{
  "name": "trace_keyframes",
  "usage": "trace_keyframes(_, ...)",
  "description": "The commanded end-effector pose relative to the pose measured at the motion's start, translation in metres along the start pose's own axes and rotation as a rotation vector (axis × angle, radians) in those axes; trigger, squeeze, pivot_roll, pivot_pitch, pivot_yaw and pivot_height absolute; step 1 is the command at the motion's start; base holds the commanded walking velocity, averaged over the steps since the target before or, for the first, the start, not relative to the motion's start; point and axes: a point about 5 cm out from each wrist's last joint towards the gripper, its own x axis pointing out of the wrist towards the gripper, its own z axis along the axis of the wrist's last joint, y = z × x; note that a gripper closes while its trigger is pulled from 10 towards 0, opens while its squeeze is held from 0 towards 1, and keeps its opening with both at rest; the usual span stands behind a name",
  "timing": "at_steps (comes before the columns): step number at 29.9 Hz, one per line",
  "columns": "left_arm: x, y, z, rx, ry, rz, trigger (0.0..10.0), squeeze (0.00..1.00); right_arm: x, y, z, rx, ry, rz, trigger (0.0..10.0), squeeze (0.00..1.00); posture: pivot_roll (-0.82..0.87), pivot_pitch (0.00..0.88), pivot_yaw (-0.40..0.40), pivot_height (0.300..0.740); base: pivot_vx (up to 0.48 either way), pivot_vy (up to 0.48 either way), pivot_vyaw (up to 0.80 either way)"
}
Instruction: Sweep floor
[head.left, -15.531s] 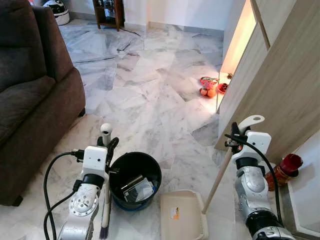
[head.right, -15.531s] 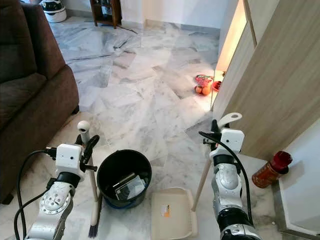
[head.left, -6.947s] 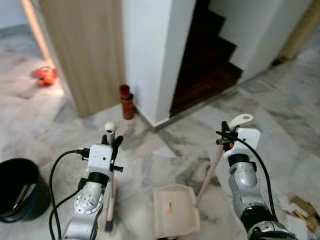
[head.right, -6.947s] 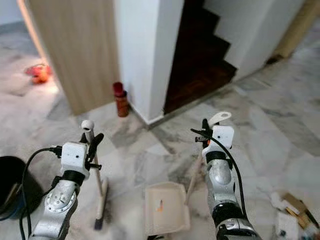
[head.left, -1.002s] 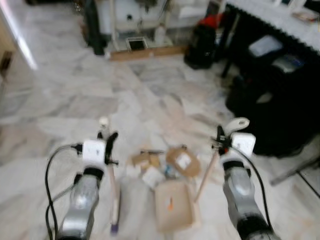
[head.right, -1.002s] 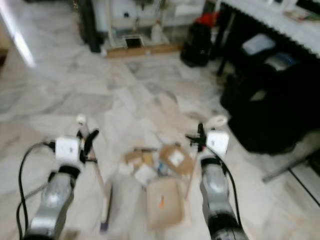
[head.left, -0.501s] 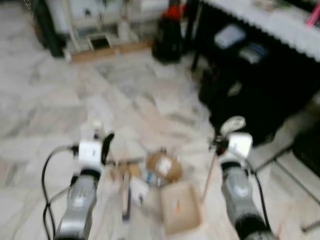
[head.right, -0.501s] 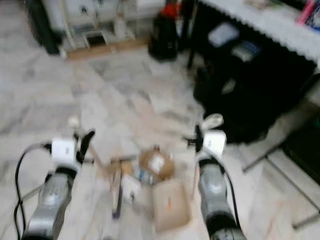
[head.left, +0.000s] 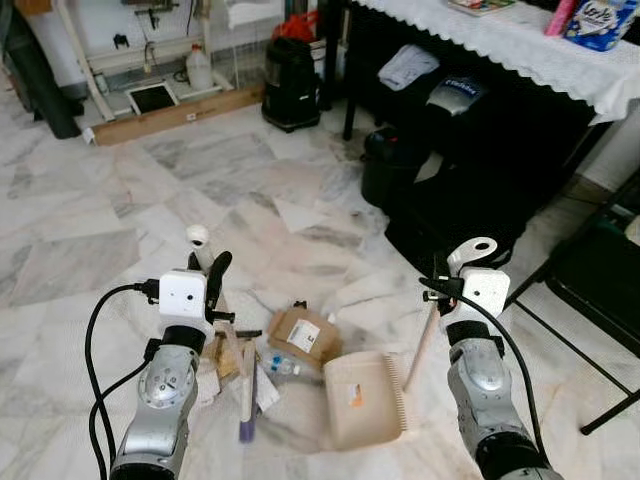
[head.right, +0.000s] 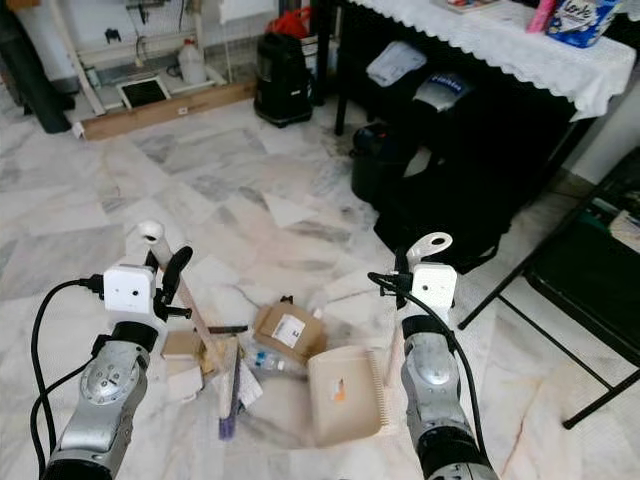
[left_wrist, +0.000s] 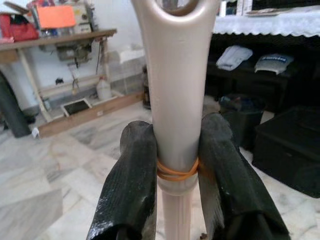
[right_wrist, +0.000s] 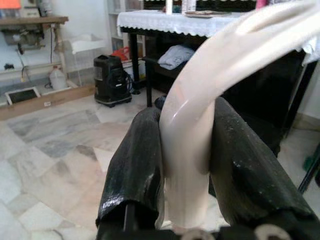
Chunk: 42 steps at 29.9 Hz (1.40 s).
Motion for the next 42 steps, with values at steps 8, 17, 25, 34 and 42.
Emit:
trace_keyframes(8, 0.001, -0.003, 0.010, 0.003, -0.061, -0.019, 10.0, 0.00, 0.002, -0.002, 0.007, -0.006, -0.033, -0.009, 10.0, 0.00, 0.02, 0.101, -0.039, 0.740, 0.000, 0.000, 0.00)
trace_keyframes(17, 0.001, -0.012, 0.005, 0.046, -0.067, -0.083, 10.0, 0.00, 0.000, -0.002, 0.006, -0.007, -0.034, -0.010, 10.0, 0.00, 0.01, 0.098, -0.041, 0.740, 0.000, 0.000, 0.00)
trace_keyframes(25, 0.001, -0.017, 0.000, 0.048, -0.057, -0.109, 10.0, 0.00, -0.007, -0.014, -0.001, -0.062, 0.011, -0.081, 10.0, 0.00, 0.00, 0.100, -0.042, 0.740, 0.000, 0.000, 0.00)
trace_keyframes(34, 0.000, -0.020, -0.008, 0.046, -0.035, -0.153, 10.0, 0.00, -0.008, -0.021, -0.002, -0.087, 0.028, -0.127, 10.0, 0.00, -0.01, 0.103, -0.044, 0.740, 0.000, 0.000, 0.00)
trace_keyframes(42, 0.000, -0.020, -0.009, 0.057, -0.036, -0.157, 10.0, 0.00, -0.009, -0.023, -0.003, -0.104, 0.044, -0.148, 10.0, 0.00, -0.01, 0.103, -0.044, 0.740, 0.000, 0.000, 0.00)
